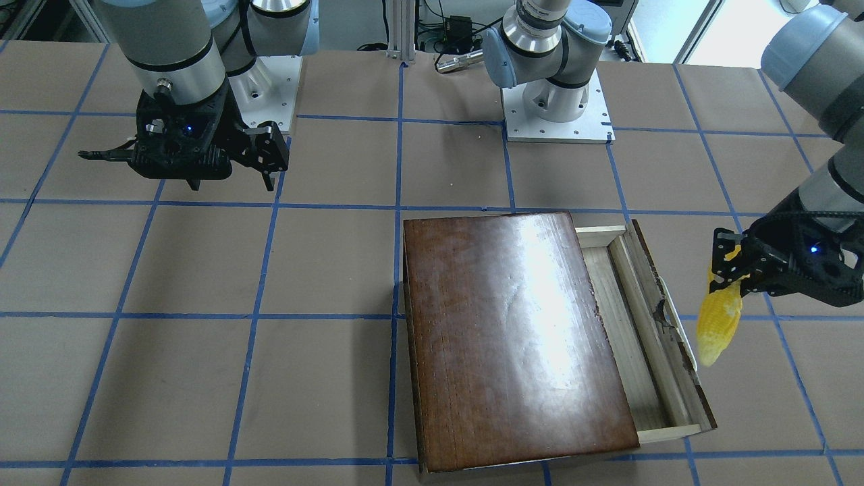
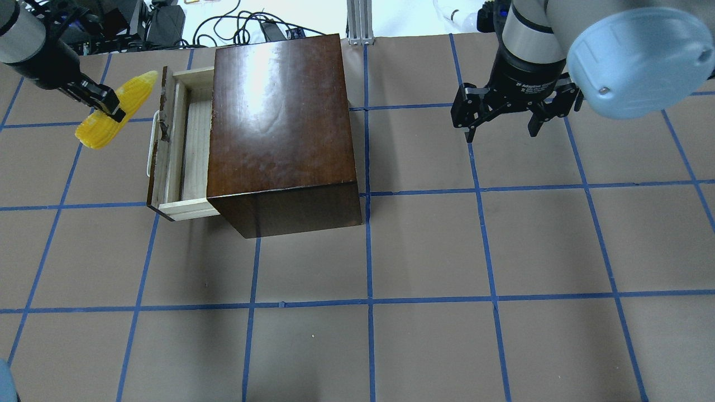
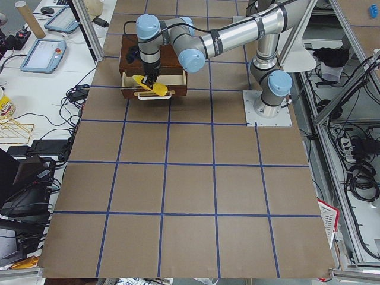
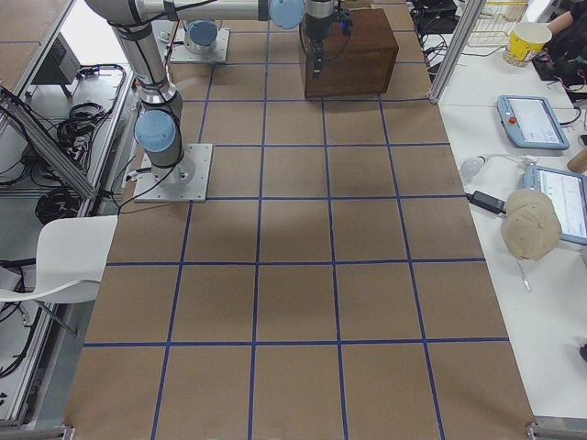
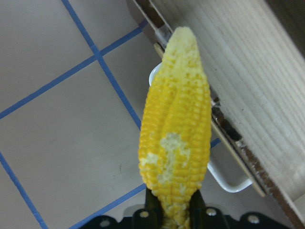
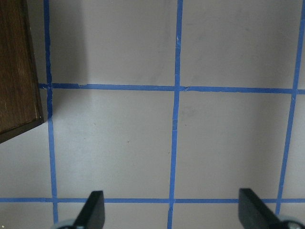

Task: Open drawer and put corn inside
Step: 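Carry the corn cob with the left gripper over the open drawer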

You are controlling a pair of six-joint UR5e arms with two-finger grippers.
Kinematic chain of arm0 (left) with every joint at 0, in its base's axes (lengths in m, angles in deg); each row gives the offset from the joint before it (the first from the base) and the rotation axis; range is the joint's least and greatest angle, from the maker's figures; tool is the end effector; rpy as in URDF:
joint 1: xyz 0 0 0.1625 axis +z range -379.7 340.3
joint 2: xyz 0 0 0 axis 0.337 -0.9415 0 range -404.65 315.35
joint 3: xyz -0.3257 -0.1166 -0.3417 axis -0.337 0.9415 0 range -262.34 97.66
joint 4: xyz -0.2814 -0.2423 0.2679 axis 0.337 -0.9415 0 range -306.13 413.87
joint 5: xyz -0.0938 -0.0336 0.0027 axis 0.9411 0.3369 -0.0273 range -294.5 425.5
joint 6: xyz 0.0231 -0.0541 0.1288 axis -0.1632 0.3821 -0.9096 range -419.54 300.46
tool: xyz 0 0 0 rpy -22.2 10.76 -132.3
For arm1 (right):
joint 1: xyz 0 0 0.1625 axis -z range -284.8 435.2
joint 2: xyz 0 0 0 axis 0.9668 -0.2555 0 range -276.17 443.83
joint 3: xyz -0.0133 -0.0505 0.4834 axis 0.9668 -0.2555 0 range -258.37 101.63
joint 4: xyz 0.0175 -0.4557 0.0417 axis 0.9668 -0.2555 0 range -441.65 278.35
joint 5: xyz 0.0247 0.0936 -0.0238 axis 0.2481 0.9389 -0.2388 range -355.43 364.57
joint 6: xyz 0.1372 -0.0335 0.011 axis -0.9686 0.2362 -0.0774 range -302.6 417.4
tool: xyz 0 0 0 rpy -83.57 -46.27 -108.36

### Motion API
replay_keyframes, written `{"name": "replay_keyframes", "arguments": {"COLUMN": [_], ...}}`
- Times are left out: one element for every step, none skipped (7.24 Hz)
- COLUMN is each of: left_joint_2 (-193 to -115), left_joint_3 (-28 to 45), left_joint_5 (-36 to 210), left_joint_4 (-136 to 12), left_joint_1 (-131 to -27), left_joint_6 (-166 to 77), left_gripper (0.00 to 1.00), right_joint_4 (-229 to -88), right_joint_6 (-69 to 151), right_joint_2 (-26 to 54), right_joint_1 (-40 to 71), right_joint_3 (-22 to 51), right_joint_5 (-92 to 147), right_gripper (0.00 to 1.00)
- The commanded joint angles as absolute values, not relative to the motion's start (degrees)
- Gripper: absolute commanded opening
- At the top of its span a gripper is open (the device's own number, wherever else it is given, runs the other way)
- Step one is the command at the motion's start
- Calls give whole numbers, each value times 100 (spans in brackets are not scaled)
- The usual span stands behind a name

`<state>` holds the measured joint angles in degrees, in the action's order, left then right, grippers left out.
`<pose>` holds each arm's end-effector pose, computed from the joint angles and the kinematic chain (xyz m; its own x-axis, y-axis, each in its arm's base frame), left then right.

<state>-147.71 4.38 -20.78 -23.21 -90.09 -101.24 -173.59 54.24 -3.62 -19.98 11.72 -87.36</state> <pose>0.0834 -0.6590 0.4260 -0.9256 0.3783 0.0121 0.3761 0.9228 -0.0840 0.1783 -0.5433 0.4853 -0.9988 -0.0354 0.0343 -0.0351 0.9993 0.0102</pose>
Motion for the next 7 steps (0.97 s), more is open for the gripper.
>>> {"name": "replay_keyframes", "arguments": {"left_joint_2": [-14818,-14836,-14836,-14888,-14906,-14941,-14985], "left_joint_3": [432,432,432,432,432,440,484], "left_joint_5": [-2450,-2433,-2424,-2441,-2415,-2398,-2389], "left_joint_4": [-2312,-2312,-2295,-2277,-2190,-2154,-2154], "left_joint_1": [-9448,-9510,-9598,-9694,-9834,-9966,-9985], "left_joint_6": [-8572,-7721,-6894,-6312,-5906,-5745,-5535], "left_gripper": [22,22,22,22,22,22,25], "right_joint_4": [-17359,-17359,-17359,-17359,-17359,-17359,-17359], "right_joint_6": [5424,5424,5424,5424,5424,5424,5424], "right_joint_2": [-362,-362,-362,-362,-362,-362,-362], "right_joint_1": [-1999,-1999,-1999,-1999,-1999,-1999,-1999], "right_joint_3": [1172,1172,1172,1172,1172,1172,1172], "right_joint_5": [-8736,-8736,-8736,-8736,-8736,-8736,-8736], "right_gripper": [100,100,100,100,100,100,100]}}
